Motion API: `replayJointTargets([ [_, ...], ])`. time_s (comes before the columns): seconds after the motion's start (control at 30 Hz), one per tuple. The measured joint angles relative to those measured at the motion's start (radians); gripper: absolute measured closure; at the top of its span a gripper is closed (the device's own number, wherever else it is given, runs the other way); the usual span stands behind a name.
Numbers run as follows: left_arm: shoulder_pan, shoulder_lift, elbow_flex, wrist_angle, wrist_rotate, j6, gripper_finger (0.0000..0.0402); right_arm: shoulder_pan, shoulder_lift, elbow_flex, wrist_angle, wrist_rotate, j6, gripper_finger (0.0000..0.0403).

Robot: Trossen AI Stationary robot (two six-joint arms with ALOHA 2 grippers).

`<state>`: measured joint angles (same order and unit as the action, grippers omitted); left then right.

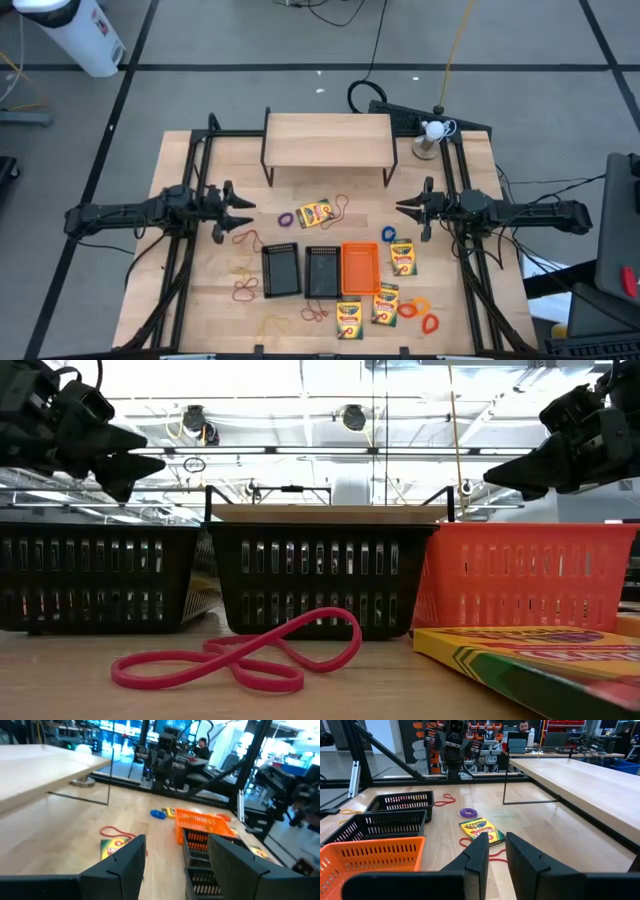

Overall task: Pick & Place Office Desk Supplies
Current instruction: Put the violet spring keychain into the left black bin

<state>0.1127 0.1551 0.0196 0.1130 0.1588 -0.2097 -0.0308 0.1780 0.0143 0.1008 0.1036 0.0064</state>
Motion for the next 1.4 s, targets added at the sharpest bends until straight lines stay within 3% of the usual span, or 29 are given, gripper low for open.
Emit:
replayJointTargets([
  [0.3, 0.0, 0.001, 0.0, 0.149, -0.071, 0.113, 0.0188, 0.0, 0.0, 0.0, 0.062, 0.026, 0.104, 0.0344],
  [0.43, 0.0, 0.002, 0.0, 0.121, -0.154, 0.104, 0.0188, 0.0, 0.0, 0.0, 0.154, 0.026, 0.166, 0.0344],
  [0.63, 0.0, 0.002, 0.0, -0.045, -0.25, 0.121, 0.0195, 0.0, 0.003, 0.0, 0.257, 0.026, 0.221, 0.0344],
  [0.77, 0.0, 0.002, 0.0, -0.054, -0.253, 0.185, 0.0242, 0.0, 0.003, 0.0, 0.267, -0.023, 0.218, 0.0344],
  [1.03, 0.0, 0.002, 0.0, -0.081, -0.258, 0.257, 0.039, 0.0, 0.007, 0.0, 0.231, -0.108, 0.218, 0.0344],
  [1.23, 0.0, 0.002, 0.002, -0.104, -0.237, 0.26, 0.0386, 0.0, 0.007, 0.0, 0.088, -0.104, 0.203, 0.0344],
  [1.4, -0.001, 0.002, 0.002, -0.112, -0.131, 0.256, 0.0399, 0.0, 0.008, 0.0, 0.037, -0.104, 0.191, 0.0344],
])
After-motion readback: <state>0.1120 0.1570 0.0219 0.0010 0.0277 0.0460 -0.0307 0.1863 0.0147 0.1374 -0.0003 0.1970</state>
